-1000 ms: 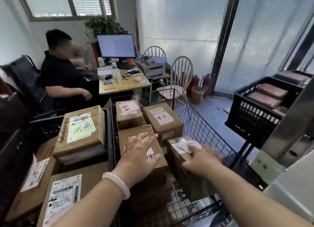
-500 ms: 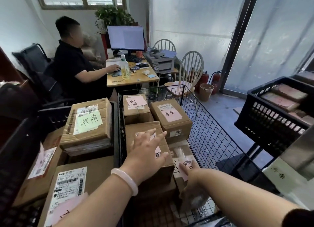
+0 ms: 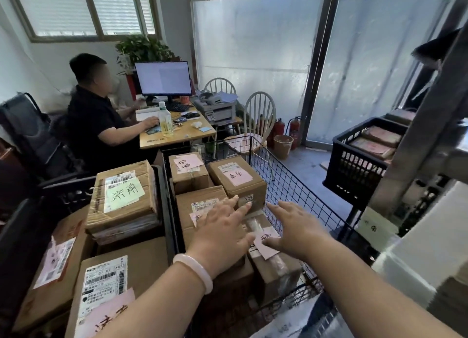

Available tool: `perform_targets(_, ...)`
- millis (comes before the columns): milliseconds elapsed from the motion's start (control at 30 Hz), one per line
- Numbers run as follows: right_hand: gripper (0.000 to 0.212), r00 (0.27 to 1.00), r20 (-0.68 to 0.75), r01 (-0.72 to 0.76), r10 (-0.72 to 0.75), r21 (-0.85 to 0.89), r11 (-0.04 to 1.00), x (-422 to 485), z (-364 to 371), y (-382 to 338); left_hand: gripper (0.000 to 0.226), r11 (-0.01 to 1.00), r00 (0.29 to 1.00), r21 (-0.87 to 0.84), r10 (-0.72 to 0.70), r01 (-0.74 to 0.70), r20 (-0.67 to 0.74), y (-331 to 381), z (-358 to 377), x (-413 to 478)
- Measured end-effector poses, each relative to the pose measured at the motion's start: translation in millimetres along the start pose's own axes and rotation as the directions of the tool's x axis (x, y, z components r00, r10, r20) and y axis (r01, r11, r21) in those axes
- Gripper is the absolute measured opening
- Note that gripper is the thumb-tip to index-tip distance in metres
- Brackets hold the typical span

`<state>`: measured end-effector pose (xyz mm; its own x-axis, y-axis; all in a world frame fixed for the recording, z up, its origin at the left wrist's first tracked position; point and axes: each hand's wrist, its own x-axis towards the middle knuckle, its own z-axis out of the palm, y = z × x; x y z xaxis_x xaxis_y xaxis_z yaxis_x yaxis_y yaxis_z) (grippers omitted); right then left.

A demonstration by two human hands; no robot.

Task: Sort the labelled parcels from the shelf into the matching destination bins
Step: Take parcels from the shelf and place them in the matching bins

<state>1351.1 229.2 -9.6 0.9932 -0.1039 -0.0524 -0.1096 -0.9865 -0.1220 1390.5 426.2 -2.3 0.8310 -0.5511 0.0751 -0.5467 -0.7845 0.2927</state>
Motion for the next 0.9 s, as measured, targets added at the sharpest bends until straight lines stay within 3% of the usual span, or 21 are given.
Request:
perform_targets(233,0.091,0.969,-0.239,-0.060,0.064,0.026,0.998,-94,-5,-24,0.075,0.977,0.982,0.162,0.157,-0.138,-0.106,27,-5,-39)
perform_targets(533,0.085,0.826,-0.473,-0.296,0.305,0.096,0.950,-259,-8,-52,0.076,0.899,0.871,0.173,0.434,-0.403,-0.229,72,-3,-127)
perform_targets(767,0.087,0.691,-0.447,-0.590,0.568,0.105,0.800,-408,17,-57,0.079,0.773,0.764,0.030,0.631,-0.633,-0.138,150,26,-204)
perform_targets(900,0.091,0.536,-0.461,-0.748,0.707,0.129,0.651,-493,9,-53,0.079,0.670,0.673,-0.071,0.729,-0.739,-0.123,209,37,-249)
